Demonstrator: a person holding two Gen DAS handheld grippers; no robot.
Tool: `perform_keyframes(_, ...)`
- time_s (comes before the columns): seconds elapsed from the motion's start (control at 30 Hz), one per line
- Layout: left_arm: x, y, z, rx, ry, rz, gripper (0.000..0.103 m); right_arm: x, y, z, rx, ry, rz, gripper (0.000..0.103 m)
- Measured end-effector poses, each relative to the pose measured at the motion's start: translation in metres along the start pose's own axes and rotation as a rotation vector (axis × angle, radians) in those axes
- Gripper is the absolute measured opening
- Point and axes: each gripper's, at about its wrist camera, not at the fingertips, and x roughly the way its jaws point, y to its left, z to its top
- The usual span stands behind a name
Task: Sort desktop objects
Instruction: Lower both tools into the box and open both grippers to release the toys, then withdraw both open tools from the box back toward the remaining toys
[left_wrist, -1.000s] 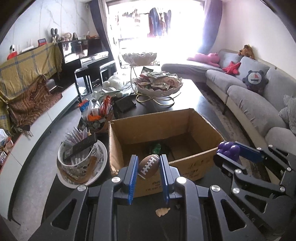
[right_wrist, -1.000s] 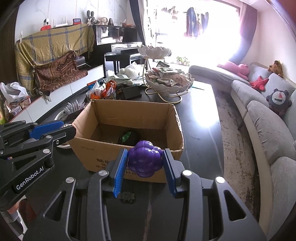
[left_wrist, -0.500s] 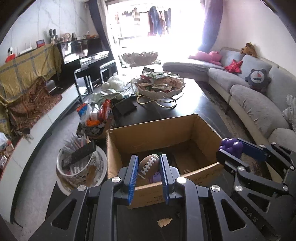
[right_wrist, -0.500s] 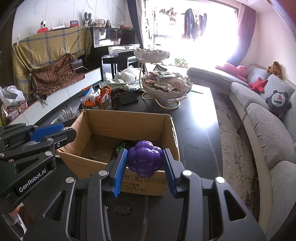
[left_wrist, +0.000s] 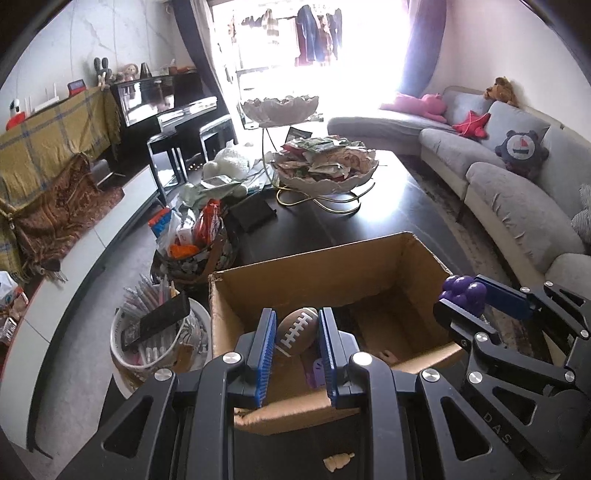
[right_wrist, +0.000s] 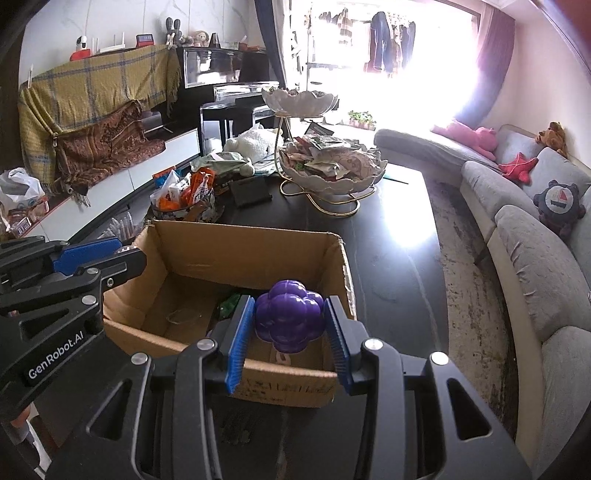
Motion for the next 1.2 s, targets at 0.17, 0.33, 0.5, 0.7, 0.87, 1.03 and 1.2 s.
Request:
perform_keyframes(0.17, 0.008, 0.001, 0.003, 0.000, 0.009, 0.001, 0.022, 0.009, 0.000, 0.003, -0.006, 0.007, 0.002, 0.036)
perform_keyframes(0.33, 0.015, 0.004, 0.005, -0.026, 0.026, -0.001, 0.060, 0.016, -0.001, 0.004, -0.012, 0.010, 0.003, 0.036)
perform_keyframes(0.5, 0.010, 0.017, 0.007, -0.089, 0.036, -0.054, 0.098, 0.018, -0.004, 0.003, -0.019, -0.010, -0.094, 0.086)
perform_keyframes(0.7, 0.000, 0.015, 0.004, -0.079, 0.024, -0.026, 0.099, 0.007, -0.003, 0.002, -0.023, -0.025, -0.064, 0.087)
perform_keyframes(0.87, -0.004, 0.023, -0.001, -0.118, 0.039, -0.033, 0.099, -0.002, -0.008, -0.002, -0.008, -0.024, -0.075, 0.087)
perform_keyframes(1.03, -0.010, 0.021, -0.010, -0.108, 0.045, -0.024, 0.099, -0.013, -0.012, -0.004, 0.006, -0.032, -0.081, 0.087)
perform_keyframes(1.2, -0.019, 0.021, -0.014, -0.101, 0.038, -0.012, 0.100, -0.020, -0.012, -0.007, 0.005, -0.036, -0.084, 0.087)
